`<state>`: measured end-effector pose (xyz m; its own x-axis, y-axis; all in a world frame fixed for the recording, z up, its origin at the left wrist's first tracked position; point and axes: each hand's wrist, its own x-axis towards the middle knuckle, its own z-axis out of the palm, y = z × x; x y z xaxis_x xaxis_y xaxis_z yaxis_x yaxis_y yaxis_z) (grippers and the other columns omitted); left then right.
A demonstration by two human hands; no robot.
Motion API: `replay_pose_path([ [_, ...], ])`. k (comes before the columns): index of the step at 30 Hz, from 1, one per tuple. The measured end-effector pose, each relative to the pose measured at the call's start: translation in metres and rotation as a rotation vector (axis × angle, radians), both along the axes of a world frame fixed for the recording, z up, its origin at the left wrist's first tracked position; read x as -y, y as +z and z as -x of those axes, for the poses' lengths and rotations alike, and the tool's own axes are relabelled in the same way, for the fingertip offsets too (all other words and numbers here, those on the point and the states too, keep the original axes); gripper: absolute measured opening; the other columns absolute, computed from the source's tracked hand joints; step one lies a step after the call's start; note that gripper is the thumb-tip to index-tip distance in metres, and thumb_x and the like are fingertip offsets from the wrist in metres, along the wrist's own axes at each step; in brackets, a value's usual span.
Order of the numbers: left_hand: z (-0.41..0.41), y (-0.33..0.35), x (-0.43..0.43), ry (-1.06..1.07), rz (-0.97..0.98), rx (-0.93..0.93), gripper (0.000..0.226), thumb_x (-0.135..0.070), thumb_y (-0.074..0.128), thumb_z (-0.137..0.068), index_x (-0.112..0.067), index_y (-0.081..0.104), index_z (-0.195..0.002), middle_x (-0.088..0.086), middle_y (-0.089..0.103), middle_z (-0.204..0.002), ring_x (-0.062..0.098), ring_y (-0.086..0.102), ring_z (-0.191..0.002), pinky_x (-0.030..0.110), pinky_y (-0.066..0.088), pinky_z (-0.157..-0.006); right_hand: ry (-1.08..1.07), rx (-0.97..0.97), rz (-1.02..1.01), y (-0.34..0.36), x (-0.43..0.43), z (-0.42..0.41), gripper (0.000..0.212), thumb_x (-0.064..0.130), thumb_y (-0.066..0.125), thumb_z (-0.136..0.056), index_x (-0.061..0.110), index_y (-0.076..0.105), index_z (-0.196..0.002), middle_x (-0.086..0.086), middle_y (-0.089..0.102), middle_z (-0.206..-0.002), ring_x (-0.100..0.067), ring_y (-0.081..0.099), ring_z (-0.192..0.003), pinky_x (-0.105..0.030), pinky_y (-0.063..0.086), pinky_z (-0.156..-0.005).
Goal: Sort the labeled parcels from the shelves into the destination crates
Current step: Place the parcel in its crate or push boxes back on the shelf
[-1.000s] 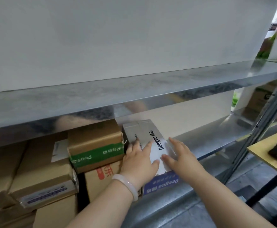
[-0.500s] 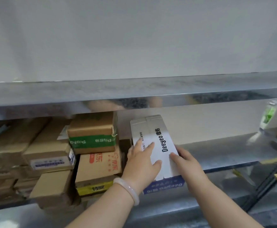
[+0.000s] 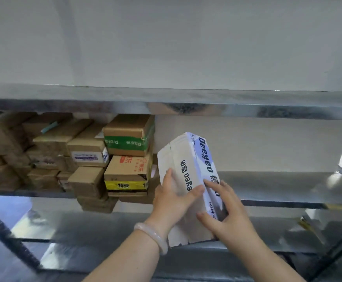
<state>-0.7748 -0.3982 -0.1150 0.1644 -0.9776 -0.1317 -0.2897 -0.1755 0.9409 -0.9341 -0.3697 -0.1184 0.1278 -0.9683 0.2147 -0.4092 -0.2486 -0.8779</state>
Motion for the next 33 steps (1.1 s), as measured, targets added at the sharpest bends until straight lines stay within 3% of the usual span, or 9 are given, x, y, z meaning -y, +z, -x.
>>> replay_pose_path([
  [3, -0.011, 0.000, -0.021, 0.048, 0.003, -0.221, 0.125, -0.074, 0.077, -0.037, -0.047, 0.025, -0.147, -0.012, 0.039, -0.144, 0.015, 0.042, -0.134, 0.040, 0.036, -0.112, 0.074, -0.043, 0.036, 0.003, -0.014, -0.002, 0.065, 0.060, 0.070, -0.061, 0.058, 0.052, -0.123, 0.023, 0.033, -0.147, 0.008, 0.023, -0.138, -0.031, 0.035, -0.107],
  [6, -0.033, -0.003, -0.040, 0.094, 0.078, -0.515, 0.106, -0.056, 0.085, -0.051, -0.048, 0.033, -0.144, -0.005, 0.064, -0.131, 0.021, 0.065, -0.114, 0.049, 0.050, -0.101, 0.171, 0.221, -0.045, 0.012, -0.014, -0.003, 0.047, 0.053, 0.072, -0.072, 0.064, 0.054, -0.114, 0.026, 0.055, -0.131, 0.008, 0.051, -0.118, -0.019, 0.047, -0.091],
  [10, -0.065, -0.010, -0.067, 0.066, 0.071, -0.732, 0.103, -0.060, 0.088, -0.055, -0.033, 0.043, -0.144, 0.010, 0.068, -0.127, 0.035, 0.066, -0.114, 0.056, 0.051, -0.098, 0.217, 0.297, -0.335, 0.011, 0.001, -0.033, 0.045, 0.070, 0.052, -0.075, 0.066, 0.048, -0.119, 0.020, 0.046, -0.142, -0.007, 0.049, -0.126, -0.041, 0.042, -0.104],
  [13, -0.091, -0.007, -0.089, 0.097, 0.005, -0.889, 0.076, -0.054, 0.085, -0.059, -0.019, 0.067, -0.123, 0.017, 0.071, -0.118, 0.035, 0.072, -0.099, 0.042, 0.061, -0.074, 0.394, 0.218, -0.461, 0.011, -0.006, -0.076, 0.053, 0.086, 0.047, -0.074, 0.067, 0.046, -0.124, 0.023, 0.052, -0.138, -0.008, 0.050, -0.127, -0.042, 0.043, -0.103],
  [16, -0.129, -0.006, -0.108, 0.222, 0.119, -0.798, 0.052, -0.043, 0.068, -0.082, -0.019, 0.066, -0.128, 0.013, 0.071, -0.121, 0.032, 0.071, -0.104, 0.040, 0.060, -0.076, 0.363, 0.219, -0.367, 0.011, -0.017, -0.111, 0.053, 0.088, 0.055, -0.062, 0.076, 0.045, -0.113, 0.022, 0.049, -0.138, -0.004, 0.050, -0.123, -0.045, 0.040, -0.107],
  [19, -0.172, -0.003, -0.132, 0.298, 0.265, -0.425, 0.040, -0.027, 0.051, -0.102, -0.041, 0.051, -0.139, -0.010, 0.070, -0.123, 0.011, 0.067, -0.112, 0.034, 0.057, -0.088, 0.330, 0.049, -0.132, 0.010, -0.022, -0.147, 0.059, 0.079, 0.059, -0.069, 0.068, 0.039, -0.124, 0.016, 0.029, -0.149, -0.006, 0.029, -0.136, -0.041, 0.030, -0.114],
  [23, -0.225, 0.003, -0.166, 0.397, 0.291, -0.313, 0.050, -0.049, 0.068, -0.082, -0.073, 0.044, -0.119, -0.033, 0.067, -0.112, -0.010, 0.064, -0.100, 0.017, 0.056, -0.075, 0.387, -0.106, 0.039, 0.008, -0.042, -0.219, 0.075, 0.069, 0.064, -0.074, 0.055, 0.033, -0.140, 0.028, 0.007, -0.152, -0.004, 0.010, -0.142, -0.044, 0.025, -0.117],
  [28, -0.307, 0.001, -0.211, 0.423, 0.332, -0.328, 0.090, -0.058, 0.090, -0.054, -0.064, 0.039, -0.128, -0.034, 0.066, -0.111, -0.002, 0.066, -0.102, 0.018, 0.057, -0.074, 0.479, -0.210, 0.121, 0.003, -0.073, -0.316, 0.076, 0.074, 0.062, -0.072, 0.057, 0.031, -0.140, 0.034, 0.003, -0.151, -0.003, 0.008, -0.142, -0.042, 0.024, -0.115],
  [33, -0.401, -0.007, -0.264, 0.594, 0.378, -0.445, 0.071, -0.041, 0.095, -0.055, -0.073, 0.055, -0.104, -0.025, 0.071, -0.105, 0.009, 0.071, -0.100, 0.025, 0.059, -0.071, 0.610, -0.148, 0.093, 0.011, -0.102, -0.411, 0.063, 0.070, 0.065, -0.073, 0.071, 0.031, -0.126, 0.035, 0.012, -0.148, 0.008, 0.011, -0.132, -0.038, 0.024, -0.113],
])
